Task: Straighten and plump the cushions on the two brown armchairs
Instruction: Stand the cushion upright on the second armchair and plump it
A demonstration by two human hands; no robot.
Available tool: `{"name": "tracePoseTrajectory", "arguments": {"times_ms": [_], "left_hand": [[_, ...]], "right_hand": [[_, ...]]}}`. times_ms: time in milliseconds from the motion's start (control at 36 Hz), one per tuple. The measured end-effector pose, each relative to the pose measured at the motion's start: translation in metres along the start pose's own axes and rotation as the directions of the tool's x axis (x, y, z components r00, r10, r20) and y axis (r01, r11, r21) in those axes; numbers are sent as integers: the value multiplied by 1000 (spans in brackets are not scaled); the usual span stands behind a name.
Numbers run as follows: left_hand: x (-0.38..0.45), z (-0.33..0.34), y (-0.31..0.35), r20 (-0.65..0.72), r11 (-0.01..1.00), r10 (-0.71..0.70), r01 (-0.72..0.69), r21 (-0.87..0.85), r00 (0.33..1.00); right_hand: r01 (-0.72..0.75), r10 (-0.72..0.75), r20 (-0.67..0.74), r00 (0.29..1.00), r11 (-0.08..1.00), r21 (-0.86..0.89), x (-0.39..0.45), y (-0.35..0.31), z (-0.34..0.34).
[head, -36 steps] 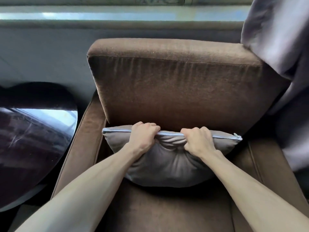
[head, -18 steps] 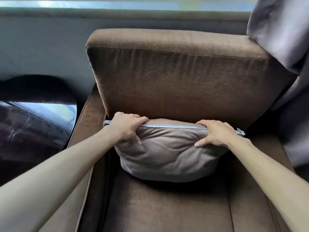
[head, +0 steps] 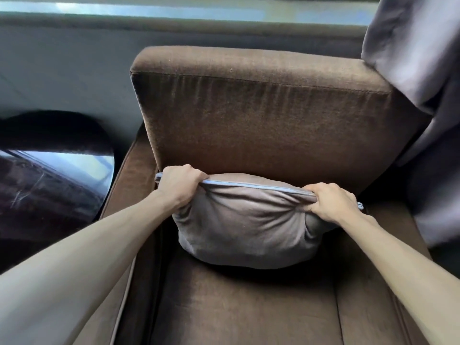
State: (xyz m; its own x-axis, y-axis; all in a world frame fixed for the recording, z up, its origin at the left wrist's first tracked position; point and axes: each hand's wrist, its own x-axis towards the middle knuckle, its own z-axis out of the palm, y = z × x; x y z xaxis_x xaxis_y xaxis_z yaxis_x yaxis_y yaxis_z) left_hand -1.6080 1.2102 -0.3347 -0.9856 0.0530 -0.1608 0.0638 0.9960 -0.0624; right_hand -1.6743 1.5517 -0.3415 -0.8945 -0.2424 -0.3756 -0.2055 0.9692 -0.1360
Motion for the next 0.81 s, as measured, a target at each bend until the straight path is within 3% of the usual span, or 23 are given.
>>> {"name": "tracePoseTrajectory", "arguments": {"times_ms": [111, 194, 333, 472, 583, 806], "left_hand": [[-4, -1, -17, 110, 992, -73, 84, -92, 991], [-6, -8, -26, 182, 987, -118, 136, -88, 976], [-7, -15, -32, 76, 985, -156, 161, -62, 985], [-11, -6, -36, 61, 975, -170, 177, -134, 984], [-17, -9, -38, 30, 975, -153, 155, -160, 988], [-23, -12, -40, -1, 966, -126, 122, -227, 992]], "right_hand": [[-1, 2, -3, 1000, 994, 113, -5, 17, 1], [-47, 48, -17, 999, 998, 38, -3, 32, 4], [-37, 23, -132, 991, 994, -105, 4, 43, 8], [-48, 48, -69, 996, 999, -6, 3, 53, 6], [-65, 64, -60, 996, 998, -22, 2, 58, 4], [-76, 76, -109, 991, 997, 7, -6, 65, -2]]}}
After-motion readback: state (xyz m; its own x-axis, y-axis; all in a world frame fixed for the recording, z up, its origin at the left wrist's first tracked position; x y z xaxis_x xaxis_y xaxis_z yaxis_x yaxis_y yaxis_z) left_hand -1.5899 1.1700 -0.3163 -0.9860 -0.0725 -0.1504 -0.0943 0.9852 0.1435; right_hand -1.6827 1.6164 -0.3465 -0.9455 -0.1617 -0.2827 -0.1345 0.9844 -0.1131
